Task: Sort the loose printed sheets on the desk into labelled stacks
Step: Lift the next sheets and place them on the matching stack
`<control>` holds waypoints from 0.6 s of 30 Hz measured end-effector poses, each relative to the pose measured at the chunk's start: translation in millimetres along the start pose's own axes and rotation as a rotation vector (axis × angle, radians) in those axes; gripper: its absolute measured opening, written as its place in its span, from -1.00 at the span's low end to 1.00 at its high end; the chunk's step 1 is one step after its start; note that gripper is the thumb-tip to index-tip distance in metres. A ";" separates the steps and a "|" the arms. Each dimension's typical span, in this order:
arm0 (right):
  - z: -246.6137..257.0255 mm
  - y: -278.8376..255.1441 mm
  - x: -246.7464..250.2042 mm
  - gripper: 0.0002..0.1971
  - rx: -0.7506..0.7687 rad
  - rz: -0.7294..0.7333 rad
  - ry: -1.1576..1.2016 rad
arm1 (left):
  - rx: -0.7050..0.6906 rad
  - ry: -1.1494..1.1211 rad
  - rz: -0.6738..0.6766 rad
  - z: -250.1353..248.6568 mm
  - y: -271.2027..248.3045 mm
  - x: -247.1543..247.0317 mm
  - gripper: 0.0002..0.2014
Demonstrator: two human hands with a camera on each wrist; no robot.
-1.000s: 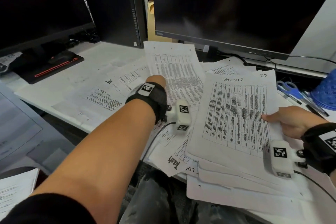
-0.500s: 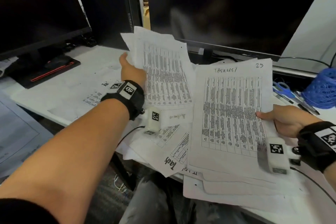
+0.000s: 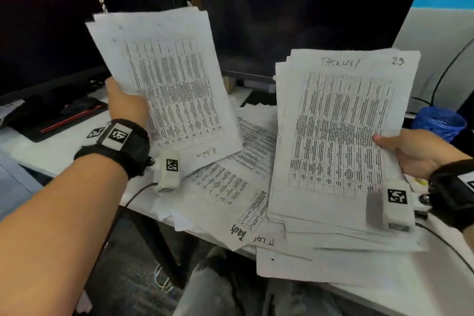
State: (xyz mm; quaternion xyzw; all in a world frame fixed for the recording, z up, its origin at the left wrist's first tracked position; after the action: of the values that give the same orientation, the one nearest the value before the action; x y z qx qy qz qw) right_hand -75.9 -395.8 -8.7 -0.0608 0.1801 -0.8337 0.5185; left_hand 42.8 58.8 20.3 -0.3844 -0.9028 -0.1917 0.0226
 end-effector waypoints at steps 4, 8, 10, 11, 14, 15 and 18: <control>0.6 -7.3 1.5 0.06 0.045 0.119 -0.007 | -0.039 -0.034 0.069 -7.3 0.3 10.9 -0.58; 3.4 -19.0 -25.3 -0.53 0.079 0.139 0.058 | -0.061 -0.084 0.247 -19.7 -18.3 -1.0 -0.56; 4.6 -20.6 -39.6 -0.58 0.114 0.144 0.099 | -0.024 -0.164 0.370 -27.8 -34.1 -10.7 -0.52; 5.3 -21.5 -47.2 -0.58 0.131 0.151 0.117 | -0.015 -0.185 0.433 -33.6 -44.1 -15.0 -0.51; 7.5 -25.9 -67.5 -0.58 0.179 0.137 0.141 | -0.005 -0.239 0.586 -48.4 -72.7 -28.0 -0.47; 7.8 -27.5 -73.3 -0.59 0.199 0.127 0.141 | 0.006 -0.260 0.622 -52.0 -81.7 -32.5 -0.46; 6.4 -31.5 -86.0 -0.65 0.242 0.076 0.142 | -0.029 -0.241 0.616 -63.1 -105.1 -39.7 -0.63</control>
State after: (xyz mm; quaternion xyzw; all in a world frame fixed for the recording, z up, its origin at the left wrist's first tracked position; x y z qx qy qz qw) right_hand -61.5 -308.6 16.0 0.0682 0.1165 -0.8313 0.5391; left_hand -9.9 -57.6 36.6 -0.6596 -0.7374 -0.1417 -0.0328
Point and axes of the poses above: each hand's wrist, its own y-axis towards the middle knuckle, its own x-axis out of the back of the hand, z = x × y, the point moved 1 cm from there along y, towards the middle knuckle, and after that the axes turned 7 degrees about -z, right-handed, at the moved point
